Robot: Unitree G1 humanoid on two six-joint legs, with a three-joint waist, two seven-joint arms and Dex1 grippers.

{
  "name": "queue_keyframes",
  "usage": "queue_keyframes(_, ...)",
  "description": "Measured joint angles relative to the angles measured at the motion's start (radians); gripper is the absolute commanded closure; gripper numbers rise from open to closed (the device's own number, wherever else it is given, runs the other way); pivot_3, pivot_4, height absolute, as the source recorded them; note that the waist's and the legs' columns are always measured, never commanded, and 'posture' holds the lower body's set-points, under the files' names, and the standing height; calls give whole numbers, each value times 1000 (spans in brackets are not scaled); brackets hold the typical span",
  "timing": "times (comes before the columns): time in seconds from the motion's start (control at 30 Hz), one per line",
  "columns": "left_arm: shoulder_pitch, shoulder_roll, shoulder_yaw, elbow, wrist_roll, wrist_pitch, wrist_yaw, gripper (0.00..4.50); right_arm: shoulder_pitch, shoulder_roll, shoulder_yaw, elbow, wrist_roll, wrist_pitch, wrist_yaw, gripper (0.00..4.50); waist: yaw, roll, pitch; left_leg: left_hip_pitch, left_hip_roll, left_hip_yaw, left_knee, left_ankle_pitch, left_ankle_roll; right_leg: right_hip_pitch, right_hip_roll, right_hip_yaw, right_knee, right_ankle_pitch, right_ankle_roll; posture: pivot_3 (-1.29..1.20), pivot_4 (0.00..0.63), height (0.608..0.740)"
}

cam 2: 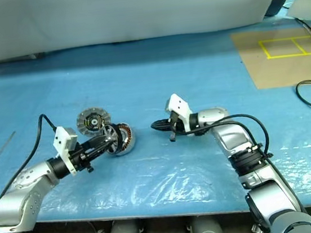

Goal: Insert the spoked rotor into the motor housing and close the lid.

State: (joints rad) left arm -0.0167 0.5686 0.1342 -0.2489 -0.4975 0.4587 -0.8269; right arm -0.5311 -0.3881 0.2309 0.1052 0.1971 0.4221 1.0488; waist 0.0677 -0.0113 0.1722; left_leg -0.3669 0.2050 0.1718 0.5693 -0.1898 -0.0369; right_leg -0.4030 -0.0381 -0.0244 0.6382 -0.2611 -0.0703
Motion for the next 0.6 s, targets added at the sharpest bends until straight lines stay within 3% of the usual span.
queue_keyframes(0.07,-8,6,-9,0,6,0,0,3104,0,1,0,0,0,-3,-4,4500,0,0,0,0,0,0,0,0,0,0,0,0,0,0,0,0,150,740)
queue_keyframes(0.4,-53,15,-24,11,37,6,17,31,0,3,9,2,-2,-16,-17,4500,0,0,0,0,0,0,1,0,0,0,0,0,0,0,0,0,150,740)
queue_keyframes(0.53,-54,15,-24,11,33,28,24,31,0,4,9,6,-4,-24,-21,4500,0,0,0,0,0,0,1,0,0,0,0,0,0,0,0,0,150,740)
queue_keyframes(0.6,-54,6,-23,10,17,33,25,474,0,8,9,11,-5,-28,-24,4500,0,0,0,0,0,0,1,0,0,0,0,0,0,0,0,0,150,740)
